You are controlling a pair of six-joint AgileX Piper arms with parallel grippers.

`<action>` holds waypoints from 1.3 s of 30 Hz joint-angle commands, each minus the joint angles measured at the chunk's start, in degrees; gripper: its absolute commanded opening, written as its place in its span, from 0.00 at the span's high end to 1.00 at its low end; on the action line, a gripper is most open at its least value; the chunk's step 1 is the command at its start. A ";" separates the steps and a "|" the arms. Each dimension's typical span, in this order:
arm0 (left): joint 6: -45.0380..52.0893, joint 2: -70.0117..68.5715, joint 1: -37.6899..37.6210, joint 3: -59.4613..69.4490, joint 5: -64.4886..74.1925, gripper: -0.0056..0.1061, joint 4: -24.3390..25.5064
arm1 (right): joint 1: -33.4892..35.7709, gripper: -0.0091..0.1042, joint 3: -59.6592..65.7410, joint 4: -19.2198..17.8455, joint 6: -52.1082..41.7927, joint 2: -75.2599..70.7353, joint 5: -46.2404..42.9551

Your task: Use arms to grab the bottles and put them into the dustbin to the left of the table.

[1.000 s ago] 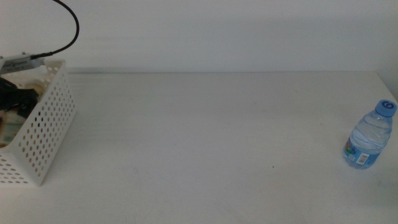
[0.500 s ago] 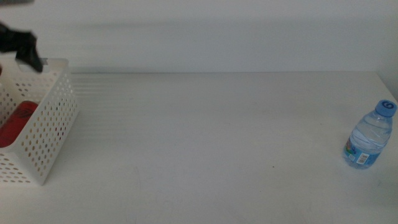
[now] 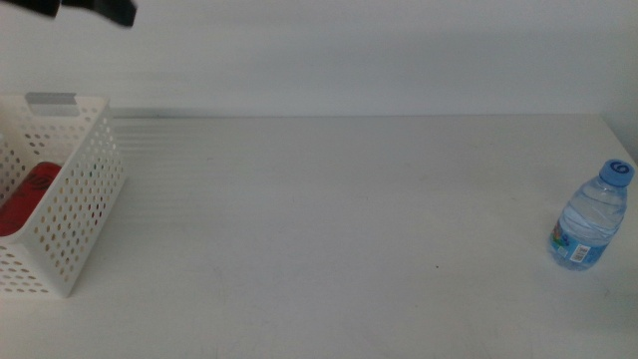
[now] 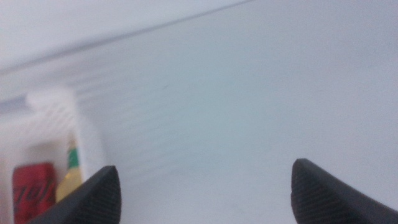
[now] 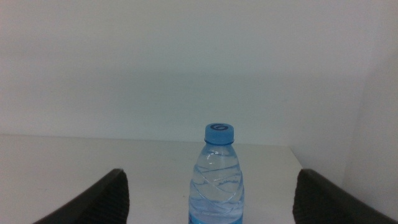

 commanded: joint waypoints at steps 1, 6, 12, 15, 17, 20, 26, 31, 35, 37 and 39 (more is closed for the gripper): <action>0.03 -5.38 -2.76 -1.77 2.77 0.14 -1.10 | -0.29 0.25 -0.38 -0.39 -0.53 -1.53 -4.46; 0.20 -12.22 -7.14 -0.85 2.68 0.14 -0.28 | -0.29 0.25 -0.38 -0.39 -0.53 -1.53 -4.46; 0.25 -21.56 -12.24 13.45 -7.97 0.14 -3.60 | -0.29 0.25 -0.38 -0.39 -0.53 -1.53 -4.46; 0.90 -26.12 -13.97 23.47 -15.66 0.14 -3.60 | -0.29 0.25 -0.38 -0.39 -0.53 -1.53 -4.46; 1.16 -29.54 -14.85 31.00 -20.84 0.14 -3.72 | -0.29 0.25 -0.38 -0.39 -0.53 -1.53 -4.46; 1.16 -35.21 -16.18 41.75 -27.50 0.14 -4.65 | -0.29 0.25 -0.38 -0.39 -0.53 -1.53 -4.46; 2.63 -45.42 -18.07 58.47 -35.90 0.14 -8.29 | -0.29 0.25 -0.38 -0.39 -0.53 -1.53 -4.46; 0.29 -52.94 -18.07 66.55 -43.20 0.14 -7.01 | -0.29 0.25 -0.38 -0.39 -0.53 -1.53 -4.46; -5.38 -55.96 -18.07 69.86 -46.27 0.14 -1.48 | -0.29 0.25 -0.38 -0.39 -0.53 -1.53 -4.46; -7.86 -56.27 -18.07 70.17 -46.48 0.14 0.55 | -0.29 0.25 -0.38 -0.39 -0.53 -1.53 -4.46; -9.18 -56.27 -18.07 70.17 -46.54 0.14 1.46 | -0.29 0.25 -0.38 -0.39 -0.53 -1.53 -4.46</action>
